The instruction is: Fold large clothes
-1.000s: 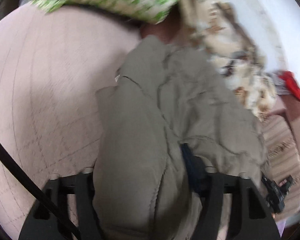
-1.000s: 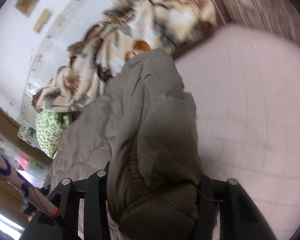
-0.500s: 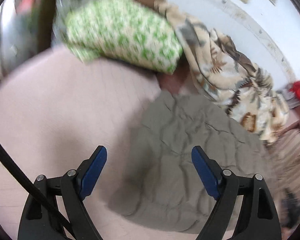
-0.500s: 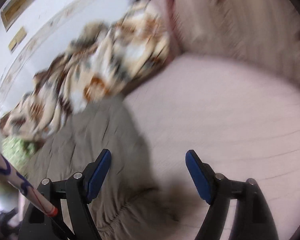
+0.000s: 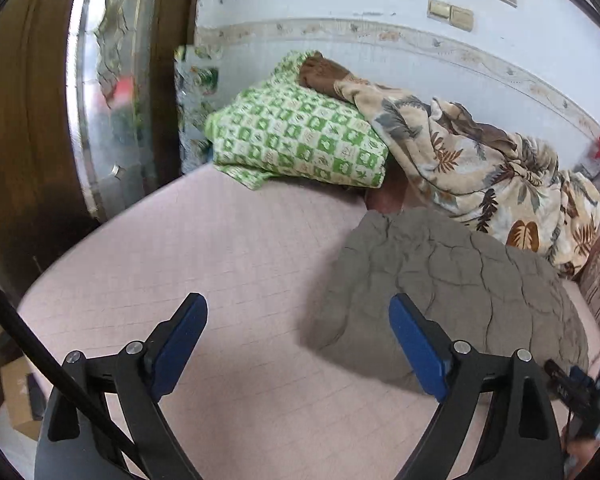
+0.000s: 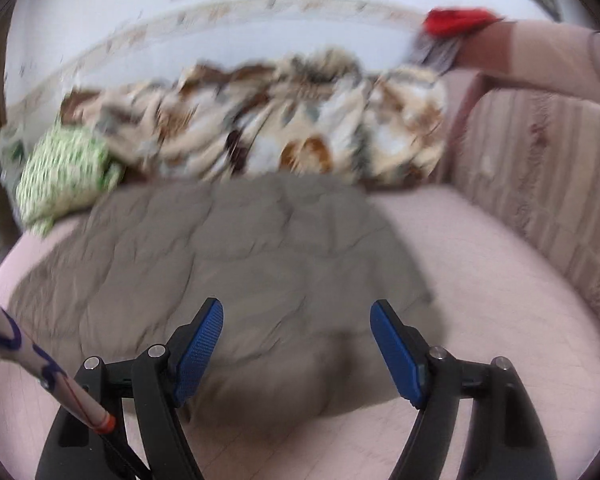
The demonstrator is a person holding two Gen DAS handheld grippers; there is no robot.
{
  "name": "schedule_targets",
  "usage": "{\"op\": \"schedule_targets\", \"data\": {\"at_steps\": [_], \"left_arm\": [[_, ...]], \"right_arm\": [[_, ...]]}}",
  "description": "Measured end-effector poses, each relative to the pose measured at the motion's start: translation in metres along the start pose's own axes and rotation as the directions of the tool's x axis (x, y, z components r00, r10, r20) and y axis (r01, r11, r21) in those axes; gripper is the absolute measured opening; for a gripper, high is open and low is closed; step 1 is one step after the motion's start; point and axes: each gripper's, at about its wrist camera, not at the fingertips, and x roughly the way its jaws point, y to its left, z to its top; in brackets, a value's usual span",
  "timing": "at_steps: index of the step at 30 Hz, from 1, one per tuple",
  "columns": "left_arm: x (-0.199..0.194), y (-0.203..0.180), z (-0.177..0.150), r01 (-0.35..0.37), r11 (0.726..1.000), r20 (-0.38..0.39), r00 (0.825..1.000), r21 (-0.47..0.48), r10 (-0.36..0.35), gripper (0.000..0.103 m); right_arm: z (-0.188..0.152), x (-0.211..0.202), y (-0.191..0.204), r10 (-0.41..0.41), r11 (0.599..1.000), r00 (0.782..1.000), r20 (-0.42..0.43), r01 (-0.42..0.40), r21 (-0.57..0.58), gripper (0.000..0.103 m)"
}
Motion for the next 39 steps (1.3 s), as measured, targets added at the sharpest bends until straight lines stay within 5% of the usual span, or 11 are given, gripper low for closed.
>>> {"op": "schedule_targets", "data": {"at_steps": [2, 6, 9, 15, 19, 23, 27, 39], "left_arm": [[-0.019, 0.002, -0.006, -0.012, 1.000, 0.016, 1.000, 0.029, 0.012, 0.092], [-0.050, 0.004, -0.018, 0.001, 0.999, 0.035, 0.999, 0.046, -0.003, 0.092], [-0.059, 0.006, -0.031, 0.097, 0.995, -0.036, 0.995, 0.032, -0.095, 0.093], [-0.074, -0.011, -0.072, 0.142, 0.984, -0.155, 0.980, 0.107, -0.125, 0.093], [-0.082, -0.020, -0.109, 0.209, 0.974, -0.247, 0.952, 0.086, -0.182, 0.093], [-0.094, -0.034, -0.158, 0.275, 0.957, -0.362, 0.904, 0.090, -0.226, 0.093], [-0.112, -0.050, -0.185, 0.296, 0.942, -0.396, 0.893, 0.154, -0.216, 0.093], [-0.143, -0.056, -0.178, 0.275, 0.935, -0.310, 0.930, 0.223, -0.199, 0.093]], "right_arm": [[-0.007, 0.016, 0.000, -0.047, 0.999, 0.997, -0.062, 0.047, -0.010, 0.080], [-0.005, -0.021, -0.008, -0.010, 0.998, 1.000, 0.009, 0.010, 0.060, 0.081], [-0.019, -0.053, -0.013, 0.021, 0.994, 0.999, 0.026, -0.024, 0.110, 0.081], [-0.070, -0.104, -0.011, 0.054, 0.988, 0.998, -0.013, -0.052, 0.146, 0.082], [-0.115, -0.135, -0.006, -0.001, 0.994, 1.000, -0.027, 0.004, 0.113, 0.082], [-0.149, -0.154, -0.007, -0.045, 0.992, 0.997, -0.061, 0.052, 0.111, 0.083], [-0.174, -0.170, -0.008, -0.085, 0.992, 0.994, -0.072, 0.092, 0.092, 0.083], [-0.197, -0.207, -0.015, -0.215, 0.974, 0.975, -0.057, 0.218, 0.063, 0.085]]}}
